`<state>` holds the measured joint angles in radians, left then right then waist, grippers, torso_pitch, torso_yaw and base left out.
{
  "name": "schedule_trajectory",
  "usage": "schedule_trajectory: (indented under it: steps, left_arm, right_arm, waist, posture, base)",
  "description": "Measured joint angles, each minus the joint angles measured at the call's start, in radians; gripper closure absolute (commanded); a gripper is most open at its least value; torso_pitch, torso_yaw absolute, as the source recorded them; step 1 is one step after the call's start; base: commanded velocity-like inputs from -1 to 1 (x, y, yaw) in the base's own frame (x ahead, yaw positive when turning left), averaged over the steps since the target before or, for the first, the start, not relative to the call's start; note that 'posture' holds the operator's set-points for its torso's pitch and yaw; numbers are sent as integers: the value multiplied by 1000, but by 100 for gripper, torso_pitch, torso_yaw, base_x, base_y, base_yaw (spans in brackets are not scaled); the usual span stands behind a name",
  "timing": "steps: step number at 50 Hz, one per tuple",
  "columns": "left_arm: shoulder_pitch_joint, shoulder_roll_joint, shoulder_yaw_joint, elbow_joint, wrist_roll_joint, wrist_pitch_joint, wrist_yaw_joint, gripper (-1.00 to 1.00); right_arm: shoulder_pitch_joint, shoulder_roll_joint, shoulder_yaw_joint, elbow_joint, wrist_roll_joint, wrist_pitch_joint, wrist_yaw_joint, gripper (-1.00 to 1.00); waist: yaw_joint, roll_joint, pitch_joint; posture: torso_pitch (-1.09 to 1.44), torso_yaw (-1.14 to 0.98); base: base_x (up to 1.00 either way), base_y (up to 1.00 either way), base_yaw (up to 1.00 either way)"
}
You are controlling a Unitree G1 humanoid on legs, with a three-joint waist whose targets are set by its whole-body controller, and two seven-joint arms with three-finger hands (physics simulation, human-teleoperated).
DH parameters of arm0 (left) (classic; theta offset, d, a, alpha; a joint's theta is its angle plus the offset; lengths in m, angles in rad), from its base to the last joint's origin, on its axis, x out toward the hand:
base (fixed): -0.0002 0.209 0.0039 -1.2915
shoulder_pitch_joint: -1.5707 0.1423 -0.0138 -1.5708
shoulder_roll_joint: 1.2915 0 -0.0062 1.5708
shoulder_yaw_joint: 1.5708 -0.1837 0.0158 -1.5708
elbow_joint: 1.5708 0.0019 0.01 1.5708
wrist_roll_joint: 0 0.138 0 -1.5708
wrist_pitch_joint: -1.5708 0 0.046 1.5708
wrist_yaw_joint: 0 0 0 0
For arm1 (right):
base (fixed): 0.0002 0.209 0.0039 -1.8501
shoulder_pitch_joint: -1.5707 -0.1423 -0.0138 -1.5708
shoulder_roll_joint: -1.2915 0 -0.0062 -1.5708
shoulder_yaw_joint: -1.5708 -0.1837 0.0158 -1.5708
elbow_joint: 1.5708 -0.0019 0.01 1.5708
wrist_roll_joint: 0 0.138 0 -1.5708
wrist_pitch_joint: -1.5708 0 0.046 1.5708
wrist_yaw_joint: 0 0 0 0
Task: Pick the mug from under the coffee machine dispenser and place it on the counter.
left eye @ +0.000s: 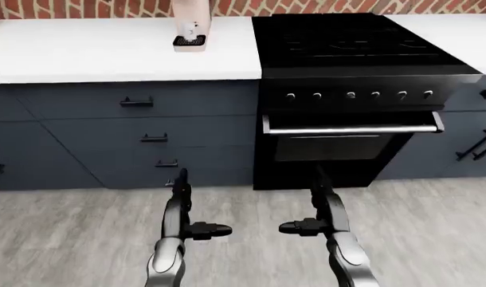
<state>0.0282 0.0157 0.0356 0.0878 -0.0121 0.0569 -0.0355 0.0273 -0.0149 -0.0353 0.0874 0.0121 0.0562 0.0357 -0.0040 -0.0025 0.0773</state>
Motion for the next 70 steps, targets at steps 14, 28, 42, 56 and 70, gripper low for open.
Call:
schedule_trajectory:
  steps: [14,28,42,56,70]
  left_arm:
    - [-13,11,18,-140,-41,59,-14,-100]
    - [-100,64,128,-443,-93,268,3,-100]
    - [-194,157,260,-581,-127,436,8,-100]
    - [-285,277,385,-650,-223,558,46,-100]
    - [-328,385,466,-678,-292,592,79,-100]
  right_arm:
    - [-30,-10,-17,-98,13,46,-1,-100]
    - [-177,-79,-107,-292,59,219,-1,-100]
    - [-411,-257,-260,-414,189,421,-39,-100]
    - [-501,-381,-311,-328,281,434,-75,-100]
    - [-531,-433,-326,-337,289,430,-68,-100]
  waist:
    - [8,-4,-57]
    - [9,-1,-76]
    - [9,-5,-58]
    - [9,-2,-42]
    - [8,3,-36]
  posture:
    - [0,0]
    - [0,0]
    - [0,0]
    - [0,0]
    - [0,0]
  base:
    - [0,0,0]
    - [0,0,0]
    - [0,0,0]
    - [0,0,0]
    - [0,0,0]
